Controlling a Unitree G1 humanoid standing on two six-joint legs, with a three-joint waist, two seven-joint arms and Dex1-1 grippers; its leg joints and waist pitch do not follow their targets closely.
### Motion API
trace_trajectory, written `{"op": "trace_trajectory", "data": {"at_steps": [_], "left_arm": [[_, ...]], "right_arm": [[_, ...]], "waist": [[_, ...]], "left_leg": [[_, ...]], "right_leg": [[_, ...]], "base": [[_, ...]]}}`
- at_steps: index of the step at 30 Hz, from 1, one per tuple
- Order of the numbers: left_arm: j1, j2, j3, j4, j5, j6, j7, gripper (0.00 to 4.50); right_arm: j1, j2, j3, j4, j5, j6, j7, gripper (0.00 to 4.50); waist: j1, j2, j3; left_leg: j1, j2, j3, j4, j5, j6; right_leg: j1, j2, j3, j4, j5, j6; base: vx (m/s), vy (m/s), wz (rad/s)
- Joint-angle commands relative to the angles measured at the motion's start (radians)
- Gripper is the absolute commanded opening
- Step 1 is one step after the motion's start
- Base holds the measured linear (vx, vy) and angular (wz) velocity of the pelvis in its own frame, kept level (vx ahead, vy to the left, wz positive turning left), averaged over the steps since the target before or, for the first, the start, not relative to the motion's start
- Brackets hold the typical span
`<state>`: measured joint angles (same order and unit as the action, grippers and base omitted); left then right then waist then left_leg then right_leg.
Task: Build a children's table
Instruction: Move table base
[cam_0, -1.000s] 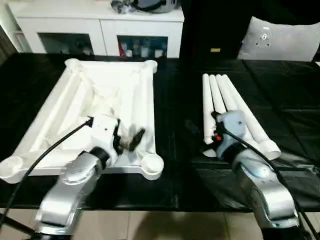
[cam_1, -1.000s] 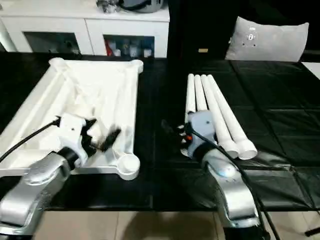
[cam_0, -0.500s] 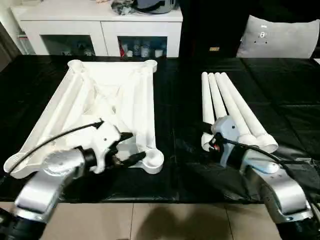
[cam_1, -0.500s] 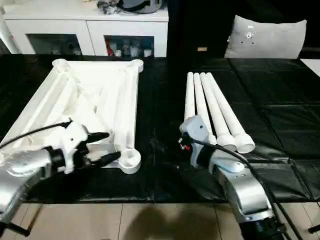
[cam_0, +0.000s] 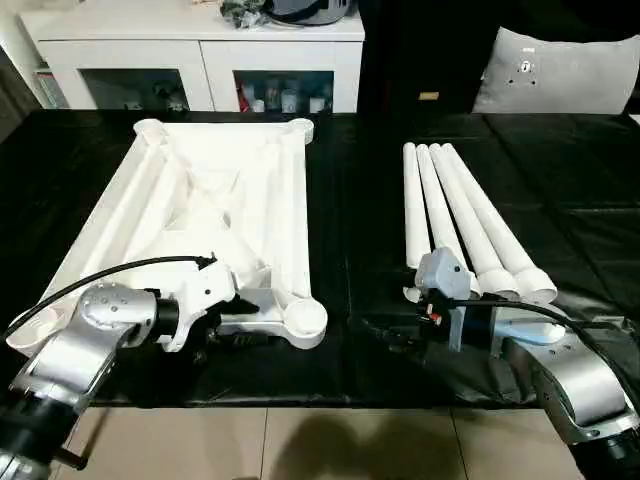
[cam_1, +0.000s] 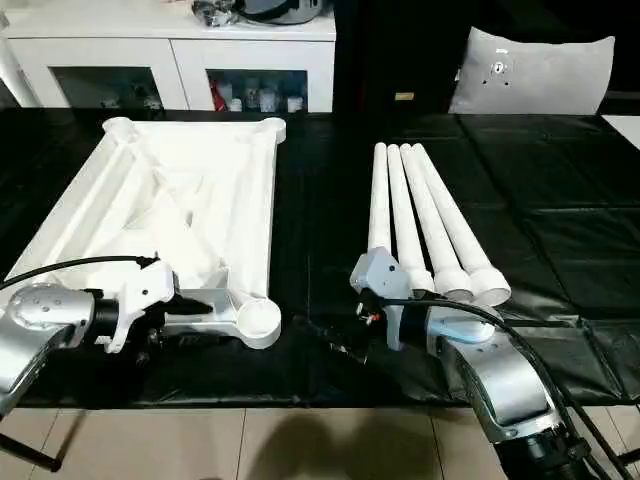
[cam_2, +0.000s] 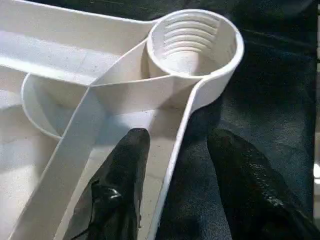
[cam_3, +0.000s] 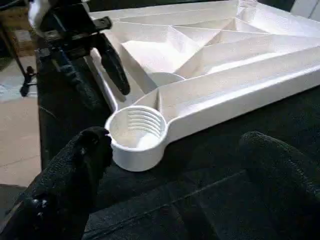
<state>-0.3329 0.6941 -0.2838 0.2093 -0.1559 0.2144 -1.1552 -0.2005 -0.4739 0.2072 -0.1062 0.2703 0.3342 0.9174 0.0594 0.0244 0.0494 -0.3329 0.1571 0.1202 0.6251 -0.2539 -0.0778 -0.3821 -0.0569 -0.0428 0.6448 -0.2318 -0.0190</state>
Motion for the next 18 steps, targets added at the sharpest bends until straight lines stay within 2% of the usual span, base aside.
{"op": "trace_trajectory", "data": {"at_steps": [1,4,5,6,8,13,15,18], "left_arm": [[-0.020,0.006,-0.015,0.025,0.018,-0.012,-0.025,1.89],[-0.030,0.000,-0.020,0.052,0.027,-0.020,-0.035,1.81],[-0.032,-0.002,-0.019,0.058,0.029,-0.022,-0.034,1.49],[-0.035,-0.003,-0.020,0.068,0.032,-0.027,-0.034,1.41],[-0.037,-0.005,-0.018,0.078,0.032,-0.028,-0.035,1.37],[-0.034,-0.011,-0.013,0.093,0.037,-0.032,-0.039,0.93],[-0.032,-0.016,-0.009,0.096,0.034,-0.029,-0.044,0.67],[-0.031,-0.019,-0.009,0.097,0.032,-0.026,-0.045,0.55]], "right_arm": [[0.004,-0.007,0.014,-0.015,0.011,0.009,0.011,4.50],[0.006,-0.007,0.016,-0.016,0.010,0.012,0.016,4.50],[0.007,-0.007,0.017,-0.017,0.010,0.013,0.018,4.50],[0.007,-0.006,0.018,-0.017,0.009,0.014,0.018,4.50],[0.006,-0.004,0.019,-0.017,0.009,0.015,0.017,4.50],[0.006,0.003,0.019,-0.014,0.009,0.020,0.015,4.50],[0.006,0.005,0.019,-0.013,0.012,0.023,0.013,4.50],[0.006,0.008,0.015,-0.014,0.016,0.029,0.009,4.50]], "waist": [[0.002,0.007,-0.048],[0.002,0.008,-0.049],[0.002,0.008,-0.049],[0.002,0.005,-0.049],[0.002,0.005,-0.049],[0.002,0.004,-0.048],[0.002,0.004,-0.049],[0.001,0.005,-0.050]], "left_leg": [[-0.015,0.054,-0.005,-0.087,-0.065,0.041],[-0.016,0.055,-0.005,-0.087,-0.054,0.041],[-0.017,0.055,-0.005,-0.087,-0.052,0.041],[-0.017,0.056,-0.005,-0.088,-0.052,0.040],[-0.017,0.055,-0.005,-0.087,-0.050,0.041],[-0.017,0.057,-0.005,-0.089,-0.058,0.039],[-0.017,0.057,-0.005,-0.089,-0.045,0.042],[-0.018,0.057,-0.005,-0.089,-0.027,0.049]], "right_leg": [[0.056,-0.081,0.055,-0.076,-0.028,-0.258],[0.056,-0.082,0.054,-0.076,-0.019,-0.257],[0.057,-0.083,0.055,-0.076,-0.016,-0.257],[0.058,-0.083,0.055,-0.076,-0.014,-0.257],[0.058,-0.083,0.055,-0.076,-0.015,-0.258],[0.056,-0.084,0.055,-0.078,-0.036,-0.255],[0.057,-0.084,0.055,-0.077,-0.020,-0.255],[0.059,-0.084,0.055,-0.075,0.012,-0.261]], "base": [[0.000,0.000,0.00],[0.000,0.000,0.00],[0.000,0.000,0.00],[0.000,0.000,0.00],[0.000,0.000,0.00],[0.000,0.000,0.00],[0.000,0.000,0.00],[0.000,0.000,0.00]]}}
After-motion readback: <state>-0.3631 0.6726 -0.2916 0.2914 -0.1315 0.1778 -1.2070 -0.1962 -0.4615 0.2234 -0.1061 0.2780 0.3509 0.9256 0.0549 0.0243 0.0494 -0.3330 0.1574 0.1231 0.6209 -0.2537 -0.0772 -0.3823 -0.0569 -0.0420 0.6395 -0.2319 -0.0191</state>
